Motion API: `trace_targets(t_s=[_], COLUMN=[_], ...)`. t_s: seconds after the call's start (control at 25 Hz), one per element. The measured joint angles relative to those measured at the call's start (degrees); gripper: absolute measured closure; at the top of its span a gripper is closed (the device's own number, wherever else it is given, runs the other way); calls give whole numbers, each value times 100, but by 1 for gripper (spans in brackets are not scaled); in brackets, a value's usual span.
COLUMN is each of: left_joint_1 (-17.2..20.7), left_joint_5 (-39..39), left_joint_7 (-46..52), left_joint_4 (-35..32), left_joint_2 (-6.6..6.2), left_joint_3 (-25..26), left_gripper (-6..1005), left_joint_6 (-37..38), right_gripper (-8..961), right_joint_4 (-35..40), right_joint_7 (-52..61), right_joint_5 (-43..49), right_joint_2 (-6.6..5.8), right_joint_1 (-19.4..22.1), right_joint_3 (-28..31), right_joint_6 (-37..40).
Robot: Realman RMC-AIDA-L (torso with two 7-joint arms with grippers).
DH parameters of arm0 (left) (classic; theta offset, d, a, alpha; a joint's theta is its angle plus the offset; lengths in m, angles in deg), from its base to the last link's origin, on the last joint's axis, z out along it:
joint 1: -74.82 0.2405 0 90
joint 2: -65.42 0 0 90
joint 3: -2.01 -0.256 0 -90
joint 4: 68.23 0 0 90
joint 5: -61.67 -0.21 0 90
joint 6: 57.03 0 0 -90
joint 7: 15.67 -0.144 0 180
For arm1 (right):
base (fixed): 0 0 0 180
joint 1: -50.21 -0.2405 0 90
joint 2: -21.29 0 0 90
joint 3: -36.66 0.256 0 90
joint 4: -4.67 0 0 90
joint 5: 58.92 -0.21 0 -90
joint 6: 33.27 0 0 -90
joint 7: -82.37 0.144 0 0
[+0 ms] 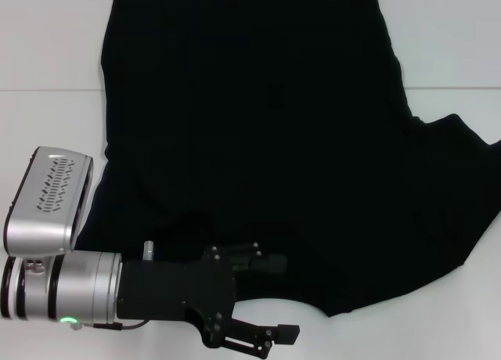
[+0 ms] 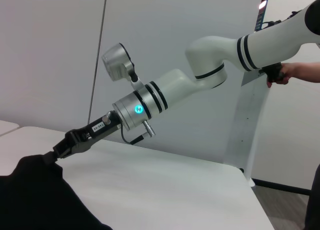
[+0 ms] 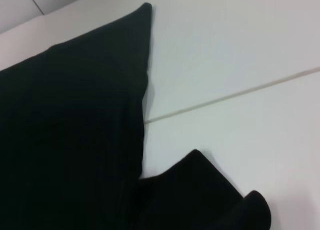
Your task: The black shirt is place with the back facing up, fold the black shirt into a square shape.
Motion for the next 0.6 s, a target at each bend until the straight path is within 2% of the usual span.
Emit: trace_targets(t_s=[0.44, 0.6], left_joint_1=[-4, -6], left_joint_5=[0, 0], left_joint_7=[0, 0], left_joint_4=[0, 0], left_joint_2=[0, 0], left_joint_3=[0, 1], left_gripper=[58, 59], left_joint_6=[-28, -39], right_gripper=[887, 882], right_joint_4=[-25, -30], right_joint_7=[-43, -131], right_joint_5=[-50, -50], right_joint_2=[16, 47], right_joint_1=[-122, -198], right_joint_3=[-24, -40], right_joint_6=[-2, 370])
